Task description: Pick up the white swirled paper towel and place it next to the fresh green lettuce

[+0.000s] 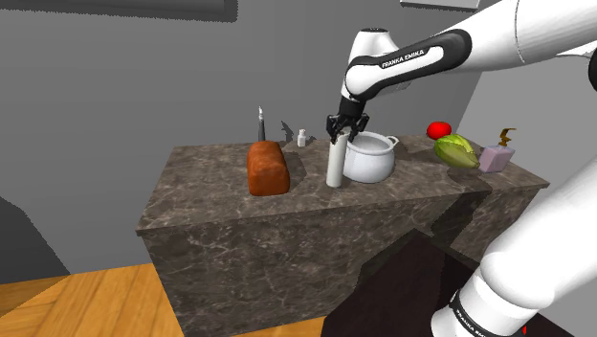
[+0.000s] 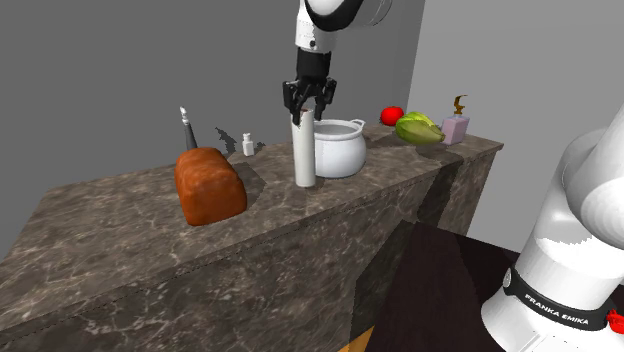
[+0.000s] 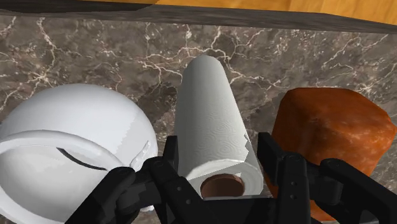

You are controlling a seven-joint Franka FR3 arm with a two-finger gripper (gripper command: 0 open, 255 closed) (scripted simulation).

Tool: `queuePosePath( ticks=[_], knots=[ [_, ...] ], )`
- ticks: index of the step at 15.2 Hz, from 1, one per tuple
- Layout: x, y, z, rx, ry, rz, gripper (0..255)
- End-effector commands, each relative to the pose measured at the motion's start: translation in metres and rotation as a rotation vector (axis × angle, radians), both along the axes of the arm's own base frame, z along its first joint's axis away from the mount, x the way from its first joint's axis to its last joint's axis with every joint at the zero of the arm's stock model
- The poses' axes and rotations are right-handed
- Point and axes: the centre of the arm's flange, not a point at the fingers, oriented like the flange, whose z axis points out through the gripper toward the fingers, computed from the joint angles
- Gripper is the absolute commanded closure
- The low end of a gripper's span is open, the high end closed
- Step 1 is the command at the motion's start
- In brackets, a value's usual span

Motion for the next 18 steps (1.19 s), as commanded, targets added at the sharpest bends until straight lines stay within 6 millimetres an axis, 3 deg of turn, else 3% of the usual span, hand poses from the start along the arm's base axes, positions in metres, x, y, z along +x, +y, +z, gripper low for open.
queuePosePath(
  ticks=[1, 18],
  knots=[
    [0.0, -0.001, 0.01, 0.0, 0.0, 0.0, 255],
    [0.0, -0.001, 0.1, 0.0, 0.0, 0.0, 255]
  ],
)
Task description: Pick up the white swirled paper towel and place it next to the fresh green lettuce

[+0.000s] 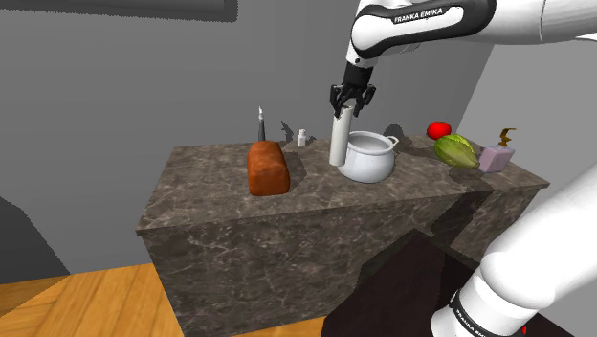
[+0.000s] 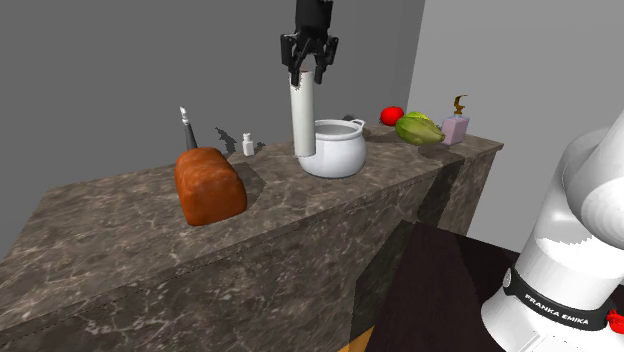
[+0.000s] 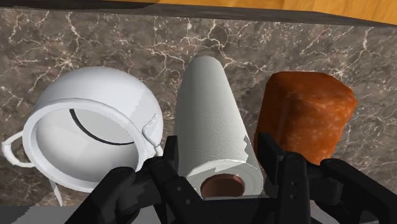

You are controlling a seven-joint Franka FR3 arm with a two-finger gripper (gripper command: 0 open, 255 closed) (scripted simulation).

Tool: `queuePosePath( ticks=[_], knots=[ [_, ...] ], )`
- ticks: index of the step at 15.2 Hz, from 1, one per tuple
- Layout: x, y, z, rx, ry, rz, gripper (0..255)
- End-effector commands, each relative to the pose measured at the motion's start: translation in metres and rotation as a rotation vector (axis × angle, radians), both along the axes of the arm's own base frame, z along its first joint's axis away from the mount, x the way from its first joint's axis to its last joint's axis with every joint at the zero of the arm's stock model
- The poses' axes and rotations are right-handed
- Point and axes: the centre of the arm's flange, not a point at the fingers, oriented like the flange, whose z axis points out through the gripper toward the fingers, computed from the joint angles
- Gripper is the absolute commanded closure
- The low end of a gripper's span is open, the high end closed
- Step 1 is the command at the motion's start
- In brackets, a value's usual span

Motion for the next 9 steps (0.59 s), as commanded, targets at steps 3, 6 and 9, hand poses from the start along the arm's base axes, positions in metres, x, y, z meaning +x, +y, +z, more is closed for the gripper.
queuePosePath(
  ticks=[3, 6, 9],
  knots=[
    [-0.001, 0.0, 0.023, 0.0, 0.0, 0.0, 255],
    [-0.001, 0.0, 0.039, 0.0, 0.0, 0.0, 255],
    [-0.001, 0.0, 0.055, 0.0, 0.0, 0.0, 255]
  ],
)
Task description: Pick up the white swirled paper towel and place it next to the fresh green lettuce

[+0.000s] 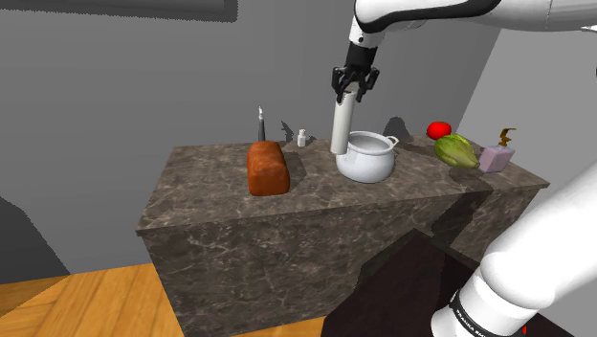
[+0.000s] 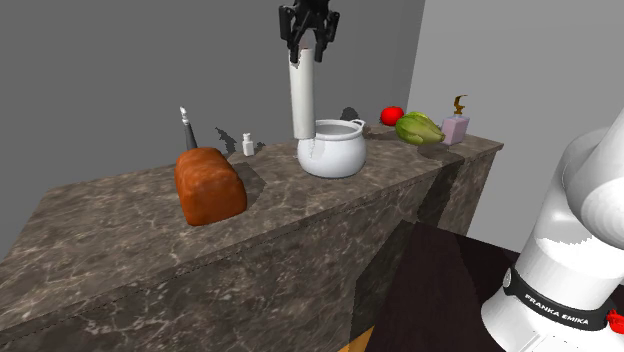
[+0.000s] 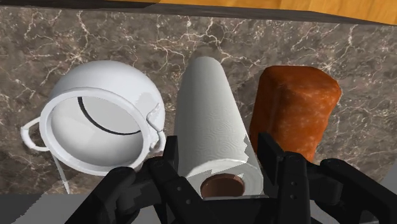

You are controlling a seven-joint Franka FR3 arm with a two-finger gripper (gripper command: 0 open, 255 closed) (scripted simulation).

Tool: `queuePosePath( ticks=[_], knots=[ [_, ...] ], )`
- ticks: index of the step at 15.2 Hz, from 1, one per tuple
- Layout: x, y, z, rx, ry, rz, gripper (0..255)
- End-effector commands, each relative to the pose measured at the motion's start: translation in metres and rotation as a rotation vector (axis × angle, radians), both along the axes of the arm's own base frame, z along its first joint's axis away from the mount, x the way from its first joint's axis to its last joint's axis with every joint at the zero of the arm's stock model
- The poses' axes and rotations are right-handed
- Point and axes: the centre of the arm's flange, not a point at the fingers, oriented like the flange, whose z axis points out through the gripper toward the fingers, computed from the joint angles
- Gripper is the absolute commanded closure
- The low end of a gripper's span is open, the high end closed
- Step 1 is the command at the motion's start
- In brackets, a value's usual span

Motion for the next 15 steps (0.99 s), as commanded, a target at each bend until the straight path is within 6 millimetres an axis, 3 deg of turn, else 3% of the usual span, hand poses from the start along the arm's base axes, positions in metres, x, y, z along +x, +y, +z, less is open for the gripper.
queuePosePath(
  ticks=[1, 13, 15],
  knots=[
    [0.0, -0.001, 0.011, 0.0, 0.0, 0.0, 255],
    [0.0, -0.001, 0.073, 0.0, 0.0, 0.0, 255],
    [-0.013, -0.024, 0.073, 0.0, 0.0, 0.0, 255]
  ],
)
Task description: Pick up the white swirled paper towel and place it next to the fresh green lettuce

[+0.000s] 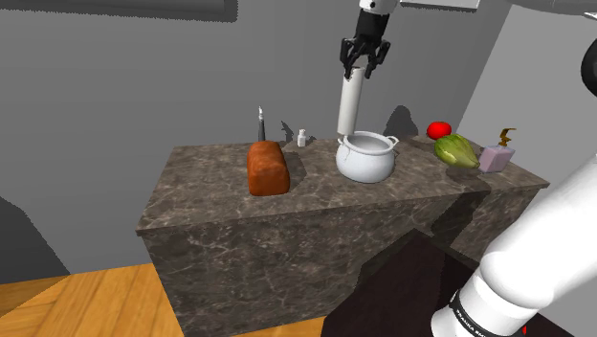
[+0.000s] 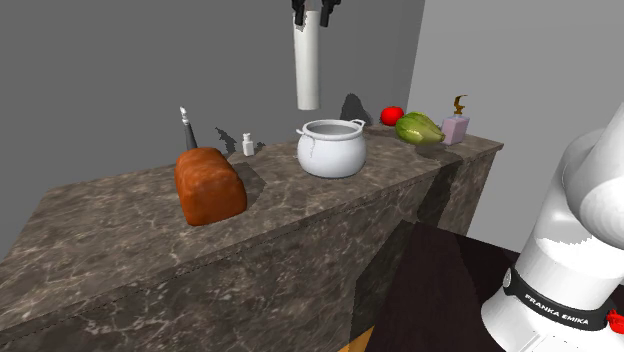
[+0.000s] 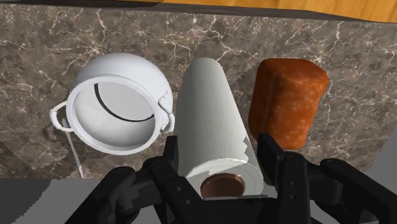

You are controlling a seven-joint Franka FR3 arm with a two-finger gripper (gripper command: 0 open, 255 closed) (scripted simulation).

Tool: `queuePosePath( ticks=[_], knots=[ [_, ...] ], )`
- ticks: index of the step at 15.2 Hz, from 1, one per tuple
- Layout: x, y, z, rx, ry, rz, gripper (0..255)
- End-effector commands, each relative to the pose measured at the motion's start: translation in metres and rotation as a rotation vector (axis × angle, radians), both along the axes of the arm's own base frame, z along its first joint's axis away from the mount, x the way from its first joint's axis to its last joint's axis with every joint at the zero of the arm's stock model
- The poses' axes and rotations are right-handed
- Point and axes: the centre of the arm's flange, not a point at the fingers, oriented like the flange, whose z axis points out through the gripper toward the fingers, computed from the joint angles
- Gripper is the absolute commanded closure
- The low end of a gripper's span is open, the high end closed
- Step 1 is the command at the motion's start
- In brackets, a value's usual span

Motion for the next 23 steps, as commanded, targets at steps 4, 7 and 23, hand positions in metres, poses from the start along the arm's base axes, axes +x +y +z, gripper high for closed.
queuePosePath(
  ticks=[4, 7, 23],
  knots=[
    [-0.031, -0.058, 0.0, 0.0, 0.0, 0.0, 255],
    [-0.05, -0.092, 0.0, 0.0, 0.0, 0.0, 255],
    [-0.151, -0.278, 0.001, 0.0, 0.0, 0.0, 255]
  ],
)
